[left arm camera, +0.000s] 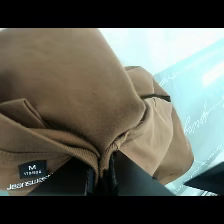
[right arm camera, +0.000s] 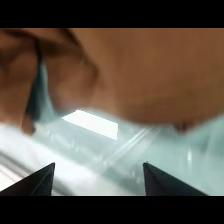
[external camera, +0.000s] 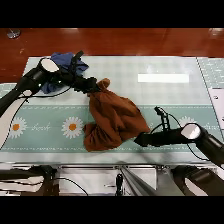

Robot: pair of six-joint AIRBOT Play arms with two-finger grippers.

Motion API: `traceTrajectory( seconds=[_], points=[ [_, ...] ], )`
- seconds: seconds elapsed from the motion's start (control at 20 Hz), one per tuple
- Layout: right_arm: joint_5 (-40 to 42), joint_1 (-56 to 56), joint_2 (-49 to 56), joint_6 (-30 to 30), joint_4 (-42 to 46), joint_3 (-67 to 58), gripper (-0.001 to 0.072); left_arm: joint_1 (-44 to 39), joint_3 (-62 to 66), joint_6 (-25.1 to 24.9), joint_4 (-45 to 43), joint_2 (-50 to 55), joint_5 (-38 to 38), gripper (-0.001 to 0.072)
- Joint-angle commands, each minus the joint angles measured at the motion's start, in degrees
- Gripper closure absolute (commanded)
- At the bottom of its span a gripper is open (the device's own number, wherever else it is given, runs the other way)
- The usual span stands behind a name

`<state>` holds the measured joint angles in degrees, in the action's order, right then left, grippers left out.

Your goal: Fold the shirts.

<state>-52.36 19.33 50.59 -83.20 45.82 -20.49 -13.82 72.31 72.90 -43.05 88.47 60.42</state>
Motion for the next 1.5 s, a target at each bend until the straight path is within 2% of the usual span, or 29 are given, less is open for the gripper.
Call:
traceTrajectory(
  seconds=[0.0, 0.2, 0.25, 0.3, 0.35, 0.45, 0.55, 0.75, 0.9, 1.05, 1.3, 1.45],
  points=[
    [7.82, 2.67, 6.99, -0.11, -2.73, -1.49, 0.0093, 0.22, 0.13, 0.22, 0.0, 0.02, 0.22, 0.0665],
    [11.52, 2.67, 13.51, -0.09, -3.15, -6.67, 0.0094, 0.22, 0.13, 0.22, 0.0, 0.02, 0.22, 0.0665],
    [11.98, 2.67, 15.13, 0.11, -3.43, -7.85, 0.0176, 0.22, 0.13, 0.22, 0.0, 0.02, 0.22, 0.0665],
    [11.98, 2.67, 16.52, 0.79, -3.45, -9.11, 0.041, 0.22, 0.13, 0.22, 0.0, 0.02, 0.22, 0.0665],
    [11.8, 2.67, 17.57, 3.06, -3.48, -10.8, 0.0695, 0.22, 0.15, 0.2, 0.0, 0.02, 0.22, 0.0665],
    [7.96, 0.81, 17.62, 6.29, -3.15, -15.98, 0.0685, 1.31, 1.88, -0.46, 0.46, -0.35, 2.75, 0.0665],
    [2.91, -3.91, 16.57, 6.75, -0.52, -24.48, 0.0685, 3.65, 5.95, -0.52, 2.86, -2.08, 6.08, 0.0665],
    [-8.9, -14.45, 15.91, 6.03, 2.84, -53.62, 0.0687, 7.39, 17.25, -6.43, 12.63, -8.85, 4.52, 0.0665],
    [-16.87, -16.44, 15.85, 4.83, 6.21, -77.94, 0.0687, 8.68, 26.12, -6.91, 12.46, -13.9, 3.43, 0.0665],
    [-22.23, -16.44, 14.47, 4.5, 7.91, -95.93, 0.0687, 9.86, 31.8, -6.86, 9.73, -19.96, 3.48, 0.0665],
    [-25.7, -16.44, 2.95, 6.56, 8.96, -99.6, 0.0686, 10.05, 33.03, -6.69, 8.22, -33.07, 4.2, 0.0665],
    [-29.29, -16.44, -3.19, 7.04, 10.05, -99.6, 0.0686, 10.05, 33.03, -6.88, 7.3, -41.55, 10.32, 0.0666]
  ],
)
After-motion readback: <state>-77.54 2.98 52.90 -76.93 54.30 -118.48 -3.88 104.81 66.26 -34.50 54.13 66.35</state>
